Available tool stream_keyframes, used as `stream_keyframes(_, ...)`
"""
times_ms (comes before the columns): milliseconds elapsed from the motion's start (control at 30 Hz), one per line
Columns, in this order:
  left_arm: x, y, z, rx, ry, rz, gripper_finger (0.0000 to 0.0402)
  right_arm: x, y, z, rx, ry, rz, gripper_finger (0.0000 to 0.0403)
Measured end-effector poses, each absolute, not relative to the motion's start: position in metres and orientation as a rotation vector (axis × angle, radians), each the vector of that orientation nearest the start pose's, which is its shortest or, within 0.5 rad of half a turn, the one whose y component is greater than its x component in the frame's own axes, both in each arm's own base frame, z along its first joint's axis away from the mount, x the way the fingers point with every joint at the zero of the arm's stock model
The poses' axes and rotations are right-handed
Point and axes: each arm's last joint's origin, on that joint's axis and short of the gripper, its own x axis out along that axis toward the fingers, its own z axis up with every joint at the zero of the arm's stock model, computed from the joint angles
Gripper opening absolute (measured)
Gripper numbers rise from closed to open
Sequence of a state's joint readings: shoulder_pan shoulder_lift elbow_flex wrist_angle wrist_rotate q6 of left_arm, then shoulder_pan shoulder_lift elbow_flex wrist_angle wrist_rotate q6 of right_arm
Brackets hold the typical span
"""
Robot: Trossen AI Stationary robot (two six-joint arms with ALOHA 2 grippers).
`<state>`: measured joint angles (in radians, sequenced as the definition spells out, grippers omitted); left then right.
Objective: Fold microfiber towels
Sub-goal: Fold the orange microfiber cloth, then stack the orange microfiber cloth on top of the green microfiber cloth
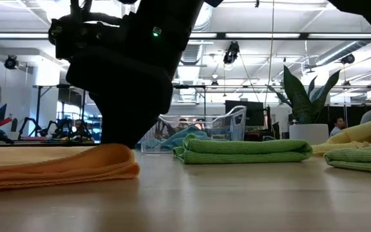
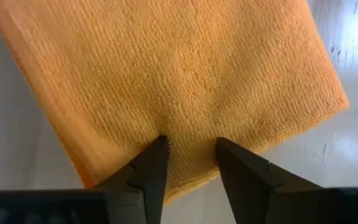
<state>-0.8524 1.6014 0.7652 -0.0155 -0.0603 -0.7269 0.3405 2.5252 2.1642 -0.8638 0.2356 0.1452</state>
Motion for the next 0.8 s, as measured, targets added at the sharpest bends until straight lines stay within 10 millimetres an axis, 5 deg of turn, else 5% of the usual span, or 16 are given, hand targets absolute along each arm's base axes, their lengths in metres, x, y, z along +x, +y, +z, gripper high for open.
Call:
stream_keyframes(367,0.169,-0.214,0.211,-0.230,0.740,-0.347,0.0150,0.478,0.165,0.199,0.068,1.106,-0.153,0.0140)
stream_keyframes(567,0.155,-0.188,0.221,-0.102,0.477,-0.058,0.0150,0.485,0.148,0.198,0.403,1.053,-0.373,0.0179)
stream_keyframes(800,0.146,-0.177,0.210,-0.118,0.513,-0.084,0.0150,0.495,0.131,0.165,0.509,1.084,-0.492,0.0217)
